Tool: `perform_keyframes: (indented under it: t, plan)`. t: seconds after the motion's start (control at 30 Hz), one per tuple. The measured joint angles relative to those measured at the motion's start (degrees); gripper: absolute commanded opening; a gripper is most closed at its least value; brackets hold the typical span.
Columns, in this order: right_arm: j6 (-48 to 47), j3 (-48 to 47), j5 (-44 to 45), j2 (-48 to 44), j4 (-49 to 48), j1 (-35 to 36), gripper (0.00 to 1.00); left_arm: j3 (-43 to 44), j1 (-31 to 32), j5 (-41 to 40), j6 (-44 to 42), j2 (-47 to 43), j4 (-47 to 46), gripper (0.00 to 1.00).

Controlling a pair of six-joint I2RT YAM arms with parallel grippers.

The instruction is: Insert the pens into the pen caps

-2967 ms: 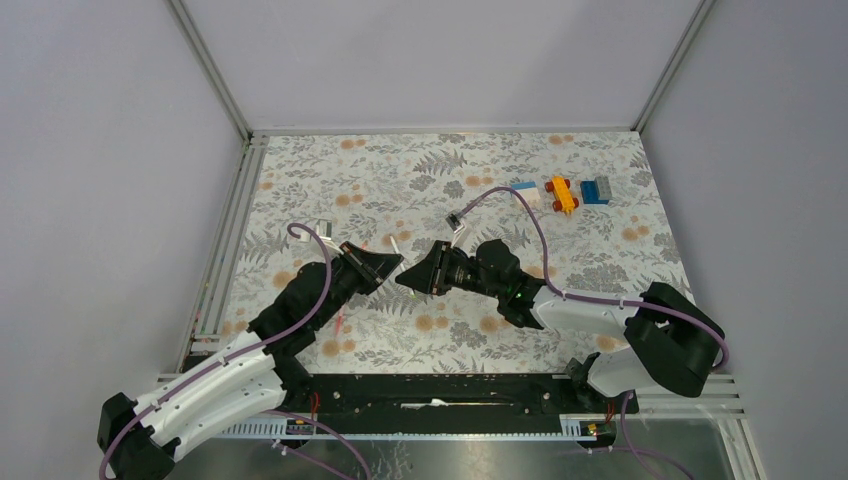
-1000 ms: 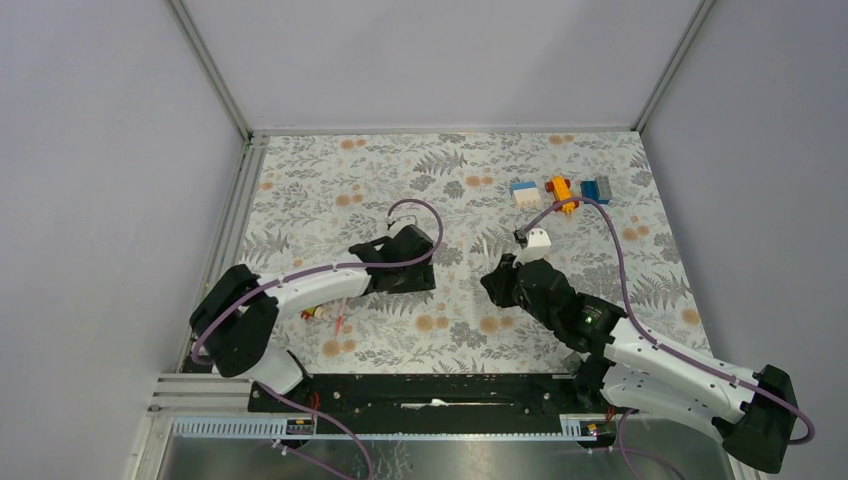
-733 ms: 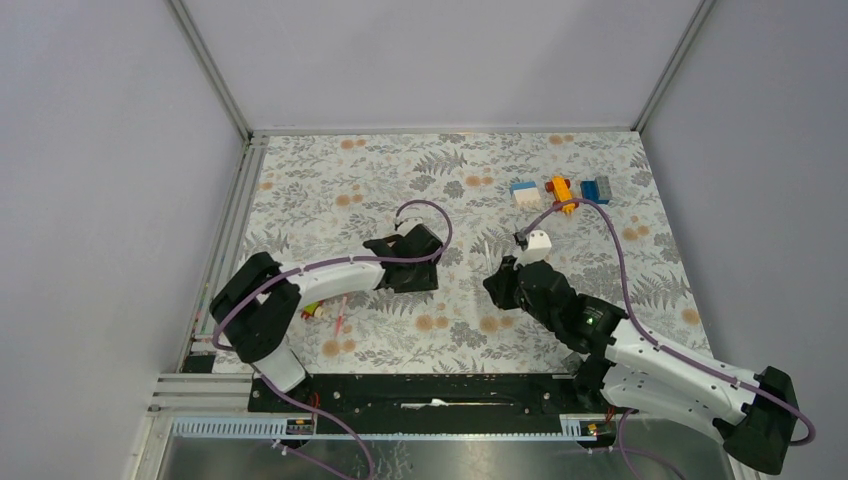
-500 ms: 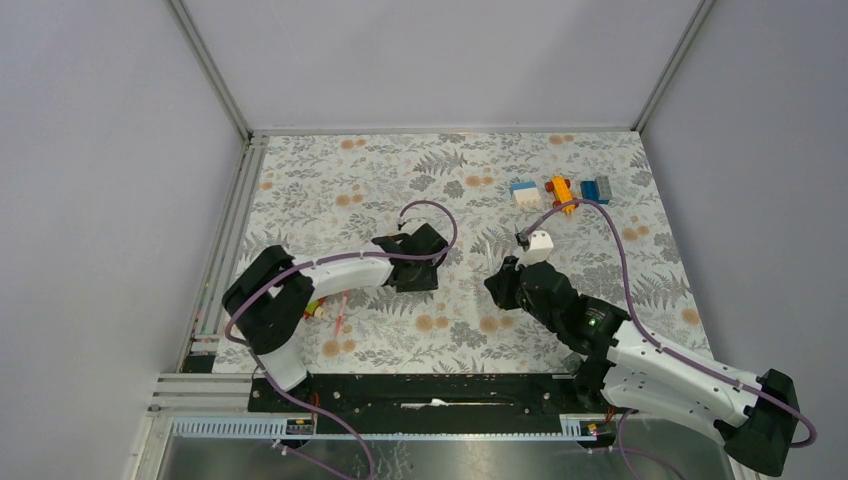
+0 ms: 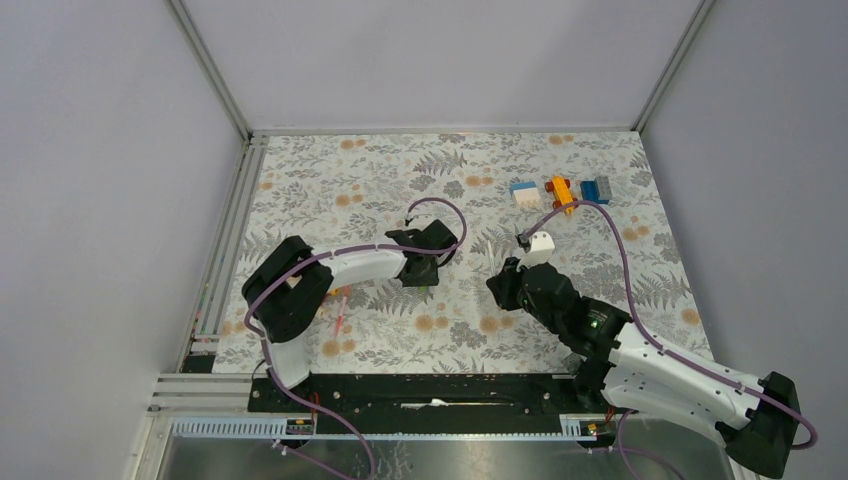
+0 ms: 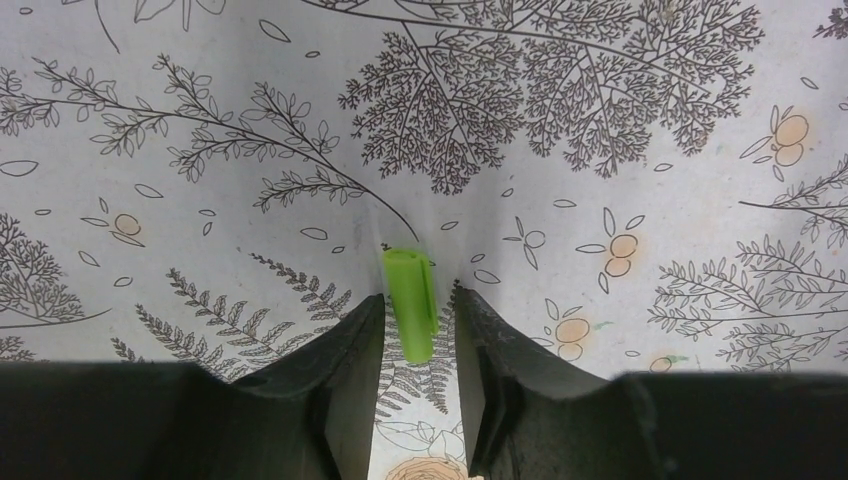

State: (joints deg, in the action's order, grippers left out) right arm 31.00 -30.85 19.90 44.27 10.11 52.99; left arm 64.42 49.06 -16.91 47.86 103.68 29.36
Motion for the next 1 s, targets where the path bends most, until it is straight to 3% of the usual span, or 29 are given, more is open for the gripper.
perform_keyframes:
  t: [0.3,0.53,1.0]
  plan:
    - [-1.2,0.0,0.2,-0.2,0.0,0.0,0.0,1.2,0.2,-0.5,0.3,1.1,0.8,0.22]
    - [-1.4,0.5,0.2,-1.0,0.0,0.0,0.0,1.2,0.3,-0.8,0.9,1.1,0.6,0.0]
    - [-1.5,1.0,0.7,-2.3,0.0,0.0,0.0,-3.7,0.3,-1.0,-0.5,-2.2,-5.5,0.0]
